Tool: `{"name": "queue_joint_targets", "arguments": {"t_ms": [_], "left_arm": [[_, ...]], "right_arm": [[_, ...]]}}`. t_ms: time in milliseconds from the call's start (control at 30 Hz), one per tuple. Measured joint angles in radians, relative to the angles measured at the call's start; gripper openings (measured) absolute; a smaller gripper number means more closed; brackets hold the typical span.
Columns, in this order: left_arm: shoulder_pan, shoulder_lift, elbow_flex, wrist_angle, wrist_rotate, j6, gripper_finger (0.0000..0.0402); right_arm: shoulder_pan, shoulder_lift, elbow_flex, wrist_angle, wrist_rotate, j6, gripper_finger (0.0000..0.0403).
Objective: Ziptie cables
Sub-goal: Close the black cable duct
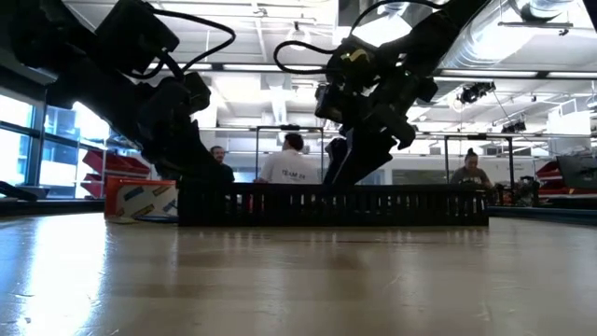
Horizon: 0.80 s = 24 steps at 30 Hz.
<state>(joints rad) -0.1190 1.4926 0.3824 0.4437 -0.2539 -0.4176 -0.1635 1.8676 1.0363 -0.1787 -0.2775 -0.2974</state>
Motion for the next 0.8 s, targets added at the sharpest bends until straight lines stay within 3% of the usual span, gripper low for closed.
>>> {"name": "queue_joint_targets", "arguments": {"t_ms": [267, 467, 567, 700, 800], "left_arm": [[-0.015, 0.002, 0.000, -0.001, -0.021, -0.001, 0.0000], [-0.014, 0.006, 0.000, 0.001, -0.013, 0.000, 0.0000], [-0.015, 0.005, 0.000, 0.001, -0.014, 0.000, 0.0000], [-0.015, 0.005, 0.000, -0.001, -0.014, 0.000, 0.0000], [-0.015, 0.005, 0.000, -0.003, -0.015, 0.000, 0.0000]], "right_arm": [[0.000, 0.003, 0.000, 0.006, -0.008, -0.018, 0.0218], [0.002, 0.008, -0.008, 0.025, 0.012, -0.017, 0.0343], [0.002, -0.031, -0.004, 0.033, 0.059, -0.013, 0.0382], [0.001, -0.124, -0.006, 0.030, 0.089, 0.010, 0.0392], [0.002, -0.221, -0.003, -0.024, 0.204, 0.034, 0.0378]]}}
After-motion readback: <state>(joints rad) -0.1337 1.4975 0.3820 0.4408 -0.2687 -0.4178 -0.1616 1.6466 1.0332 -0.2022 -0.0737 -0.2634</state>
